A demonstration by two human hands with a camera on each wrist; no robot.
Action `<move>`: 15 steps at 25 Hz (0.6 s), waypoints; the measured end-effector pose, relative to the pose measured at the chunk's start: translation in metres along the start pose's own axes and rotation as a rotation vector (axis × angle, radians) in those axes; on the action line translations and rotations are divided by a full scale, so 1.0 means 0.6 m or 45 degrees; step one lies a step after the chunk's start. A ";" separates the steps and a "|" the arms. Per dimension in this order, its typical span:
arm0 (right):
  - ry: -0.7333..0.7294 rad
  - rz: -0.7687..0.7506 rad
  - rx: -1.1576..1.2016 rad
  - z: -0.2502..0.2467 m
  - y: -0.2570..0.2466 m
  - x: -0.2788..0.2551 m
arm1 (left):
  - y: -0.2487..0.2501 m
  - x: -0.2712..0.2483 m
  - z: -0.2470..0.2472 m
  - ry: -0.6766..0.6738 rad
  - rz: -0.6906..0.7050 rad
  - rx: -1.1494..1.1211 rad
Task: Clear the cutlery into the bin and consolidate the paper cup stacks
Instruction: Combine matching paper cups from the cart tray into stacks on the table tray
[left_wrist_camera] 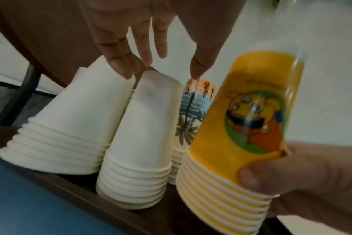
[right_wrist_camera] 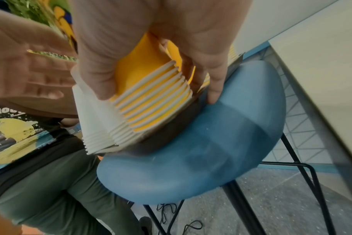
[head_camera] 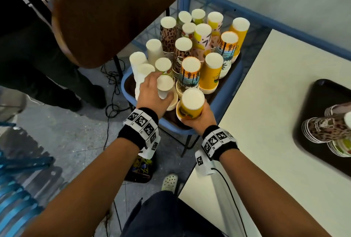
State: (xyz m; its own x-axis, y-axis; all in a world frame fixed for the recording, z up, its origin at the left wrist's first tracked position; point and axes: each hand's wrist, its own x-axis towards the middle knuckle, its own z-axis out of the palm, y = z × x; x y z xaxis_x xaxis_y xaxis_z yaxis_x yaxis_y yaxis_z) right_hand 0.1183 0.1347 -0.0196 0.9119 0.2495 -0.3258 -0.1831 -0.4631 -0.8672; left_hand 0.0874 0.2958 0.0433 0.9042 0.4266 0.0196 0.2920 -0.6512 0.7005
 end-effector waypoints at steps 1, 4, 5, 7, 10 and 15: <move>0.025 0.004 0.024 0.000 0.000 -0.003 | 0.001 0.007 0.002 -0.049 0.014 0.063; 0.092 0.034 0.089 -0.003 0.000 -0.012 | 0.001 0.027 0.007 -0.191 -0.053 0.206; 0.113 0.044 0.098 -0.005 0.002 -0.013 | 0.004 0.030 0.007 -0.219 -0.086 0.219; 0.144 0.057 0.102 -0.009 0.003 -0.015 | 0.009 0.028 0.008 -0.222 -0.128 0.150; 0.202 0.064 0.085 -0.019 0.007 -0.019 | 0.006 0.010 0.023 -0.248 -0.154 -0.092; 0.192 0.160 0.084 -0.037 0.025 -0.026 | -0.027 -0.017 0.071 -0.535 -0.288 -0.202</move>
State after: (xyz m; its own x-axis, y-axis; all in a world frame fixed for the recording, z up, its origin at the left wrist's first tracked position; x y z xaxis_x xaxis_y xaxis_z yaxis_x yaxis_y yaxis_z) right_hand 0.1094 0.1053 -0.0191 0.9243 0.0607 -0.3769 -0.3179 -0.4242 -0.8479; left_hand 0.0867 0.2751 0.0015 0.8807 0.2350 -0.4113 0.4736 -0.4546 0.7544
